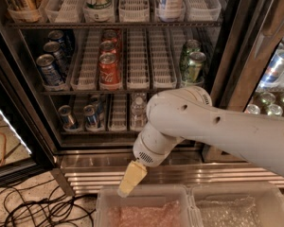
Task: Pick redbull can from bottom shelf of fridge
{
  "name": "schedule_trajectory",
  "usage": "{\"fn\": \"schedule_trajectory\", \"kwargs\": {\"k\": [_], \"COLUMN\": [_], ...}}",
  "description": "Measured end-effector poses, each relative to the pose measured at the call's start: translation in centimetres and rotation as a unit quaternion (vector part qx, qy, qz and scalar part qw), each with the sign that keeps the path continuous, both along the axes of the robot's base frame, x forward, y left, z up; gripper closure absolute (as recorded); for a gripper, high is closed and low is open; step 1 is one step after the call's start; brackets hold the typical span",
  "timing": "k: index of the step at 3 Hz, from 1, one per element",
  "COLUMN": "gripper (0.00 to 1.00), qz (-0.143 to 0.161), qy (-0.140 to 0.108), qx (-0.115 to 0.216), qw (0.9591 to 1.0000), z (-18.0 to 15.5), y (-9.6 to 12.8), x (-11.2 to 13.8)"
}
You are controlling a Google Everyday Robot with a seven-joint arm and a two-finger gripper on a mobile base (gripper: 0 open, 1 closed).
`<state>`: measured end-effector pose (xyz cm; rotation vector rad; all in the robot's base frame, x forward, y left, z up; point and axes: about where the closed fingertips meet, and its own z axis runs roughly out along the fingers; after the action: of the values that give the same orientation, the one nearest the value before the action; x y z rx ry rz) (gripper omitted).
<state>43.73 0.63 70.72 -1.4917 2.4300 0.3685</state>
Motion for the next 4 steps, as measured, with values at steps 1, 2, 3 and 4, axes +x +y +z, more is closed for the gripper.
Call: {"fn": "schedule_trajectory", "kwargs": {"k": [1, 2, 3, 4], "gripper": [0.0, 0.0, 0.0, 0.0], "qz": [-0.001, -0.04, -0.078, -0.081], "qy": [-0.008, -0.013, 0.012, 0.015], "qx": [0.002, 0.022, 0.052, 0.054], "qw": [1.0, 0.9988, 0.9955, 0.9952], "z": [-2.3, -4.3, -5.6, -5.8], "y": [3.3, 7.0, 9.7, 9.8], "x": [0.3, 2.5, 4.0, 4.0]}}
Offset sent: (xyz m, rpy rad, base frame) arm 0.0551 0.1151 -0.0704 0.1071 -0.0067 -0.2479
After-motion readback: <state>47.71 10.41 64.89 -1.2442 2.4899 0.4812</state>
